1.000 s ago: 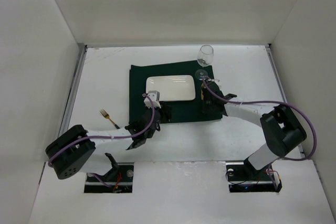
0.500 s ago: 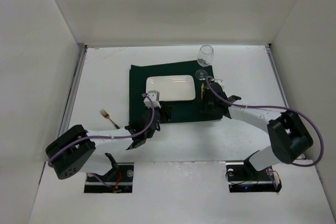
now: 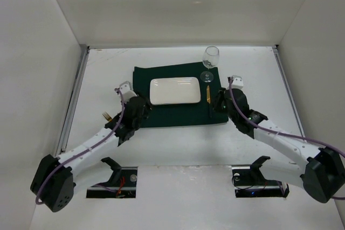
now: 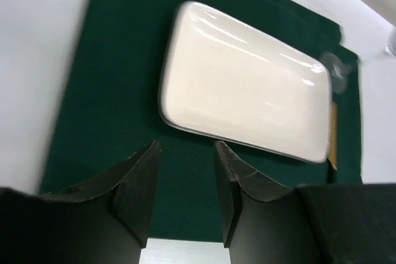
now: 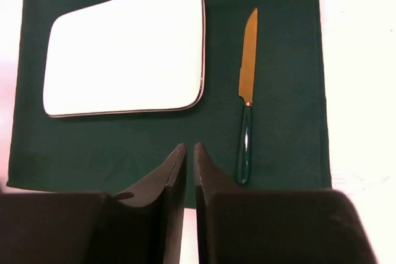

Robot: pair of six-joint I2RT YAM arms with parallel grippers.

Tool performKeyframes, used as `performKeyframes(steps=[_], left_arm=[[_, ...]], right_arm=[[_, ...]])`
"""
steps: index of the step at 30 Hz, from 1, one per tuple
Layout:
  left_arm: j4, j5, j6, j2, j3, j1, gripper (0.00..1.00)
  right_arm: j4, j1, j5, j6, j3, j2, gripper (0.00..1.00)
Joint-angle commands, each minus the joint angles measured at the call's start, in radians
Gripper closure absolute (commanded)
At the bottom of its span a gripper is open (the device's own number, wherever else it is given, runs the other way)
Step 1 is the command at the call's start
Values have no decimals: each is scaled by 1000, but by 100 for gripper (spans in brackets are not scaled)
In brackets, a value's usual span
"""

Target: Set the dinner table for one person

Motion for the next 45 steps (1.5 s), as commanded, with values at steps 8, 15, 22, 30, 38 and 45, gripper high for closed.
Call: performKeyframes(steps=[8, 15, 22, 30, 38, 45], left_arm=[[-847, -43, -269, -113, 93, 223, 64], [-872, 9, -306, -58, 50, 239, 66], [-834, 69, -346, -15, -30, 263, 69], [-729, 98, -325, 11, -67, 263, 71], [-757, 115, -282, -38, -65, 300, 90], [-668, 103, -89, -83, 99, 265, 93]], right_arm=[[305, 22, 5, 25, -163, -88, 65], [310, 23, -55, 45, -161, -45, 61], [302, 31, -72, 40, -132, 24, 60], [307, 45, -72, 35, -126, 47, 60], [301, 39, -66, 34, -137, 23, 60], [310, 17, -61, 45, -157, -8, 60]])
